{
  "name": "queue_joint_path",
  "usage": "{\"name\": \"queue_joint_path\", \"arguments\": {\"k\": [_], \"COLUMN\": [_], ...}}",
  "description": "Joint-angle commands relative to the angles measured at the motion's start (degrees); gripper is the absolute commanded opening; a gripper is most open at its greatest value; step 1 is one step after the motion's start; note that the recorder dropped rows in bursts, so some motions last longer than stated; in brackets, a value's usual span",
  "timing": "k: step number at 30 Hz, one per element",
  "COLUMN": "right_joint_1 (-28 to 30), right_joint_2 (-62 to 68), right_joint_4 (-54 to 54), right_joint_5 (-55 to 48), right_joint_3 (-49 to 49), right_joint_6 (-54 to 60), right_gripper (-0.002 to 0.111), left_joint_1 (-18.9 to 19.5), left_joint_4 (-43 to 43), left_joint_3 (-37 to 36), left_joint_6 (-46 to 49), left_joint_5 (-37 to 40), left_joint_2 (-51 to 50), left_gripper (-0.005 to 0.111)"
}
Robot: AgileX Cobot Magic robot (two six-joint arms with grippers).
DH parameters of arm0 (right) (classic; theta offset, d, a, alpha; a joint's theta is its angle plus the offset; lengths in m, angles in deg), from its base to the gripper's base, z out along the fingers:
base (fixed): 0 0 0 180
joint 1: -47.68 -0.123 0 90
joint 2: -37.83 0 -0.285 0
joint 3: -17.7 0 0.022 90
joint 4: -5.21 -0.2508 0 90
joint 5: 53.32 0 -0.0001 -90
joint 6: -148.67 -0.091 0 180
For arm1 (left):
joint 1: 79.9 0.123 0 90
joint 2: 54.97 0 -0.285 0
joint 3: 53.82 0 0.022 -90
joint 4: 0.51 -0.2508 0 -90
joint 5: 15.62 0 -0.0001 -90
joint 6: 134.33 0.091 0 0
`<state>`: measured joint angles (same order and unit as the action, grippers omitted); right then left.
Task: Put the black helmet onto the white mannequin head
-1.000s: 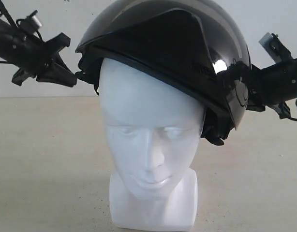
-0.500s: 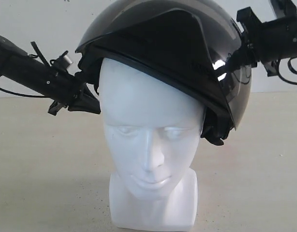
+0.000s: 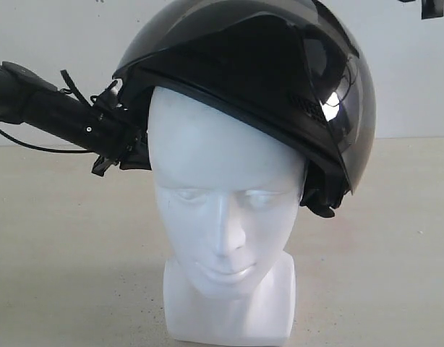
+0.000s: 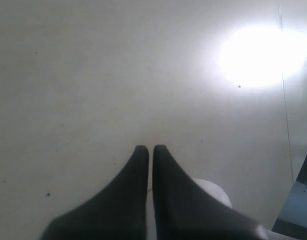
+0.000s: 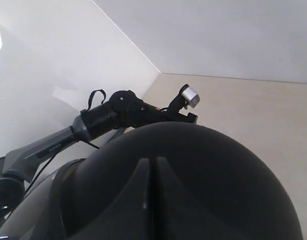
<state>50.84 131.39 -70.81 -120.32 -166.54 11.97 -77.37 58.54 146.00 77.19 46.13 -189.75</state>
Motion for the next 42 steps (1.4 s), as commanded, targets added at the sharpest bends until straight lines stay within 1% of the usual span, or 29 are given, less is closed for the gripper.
{"name": "queue_joint_path", "arguments": {"k": [1,3,6,9,17,20,23,26,30,42], "right_joint_1": [-3.48,-5.55,-5.60,-5.60,-5.60,-5.90,-8.79,-10.45,-10.45,-11.11], "right_joint_2": [0.23,0.23,0.23,0.23,0.11,0.11,0.11,0.11,0.02,-0.50], "right_joint_4": [2.68,4.85,4.85,4.85,4.47,4.14,4.39,5.19,6.92,6.57], "right_joint_5": [-0.26,0.83,0.06,-2.96,-2.96,-2.96,-2.96,-2.96,-2.96,-2.96], "right_joint_3": [-0.11,-0.11,-0.11,-0.11,-0.11,-0.11,-0.11,-0.11,-0.11,-0.11], "right_joint_6": [0.36,0.36,-0.10,-0.52,-1.29,-1.63,-1.98,-2.76,-4.47,-5.28], "right_gripper": [0.000,0.000,0.000,0.000,0.000,0.000,0.000,0.000,0.000,0.000], "left_joint_1": [0.45,1.33,1.58,0.75,-1.93,-2.42,-2.41,-2.41,-2.41,-2.41], "left_joint_4": [0.33,0.46,-0.07,0.73,4.88,5.00,5.00,5.00,5.00,5.00], "left_joint_3": [0.32,0.32,0.32,0.32,0.32,0.32,0.32,0.32,0.32,0.32], "left_joint_6": [0.62,0.62,0.73,1.37,4.16,4.16,4.16,4.38,4.89,6.09], "left_joint_5": [0.87,1.01,1.17,1.02,-0.72,-1.19,-1.60,-1.60,-1.39,-1.37], "left_joint_2": [1.01,1.40,1.50,1.50,1.50,1.50,1.50,1.50,1.50,1.50], "left_gripper": [0.004,0.004,0.004,0.004,0.004,0.004,0.004,0.004,0.004,0.004]}}
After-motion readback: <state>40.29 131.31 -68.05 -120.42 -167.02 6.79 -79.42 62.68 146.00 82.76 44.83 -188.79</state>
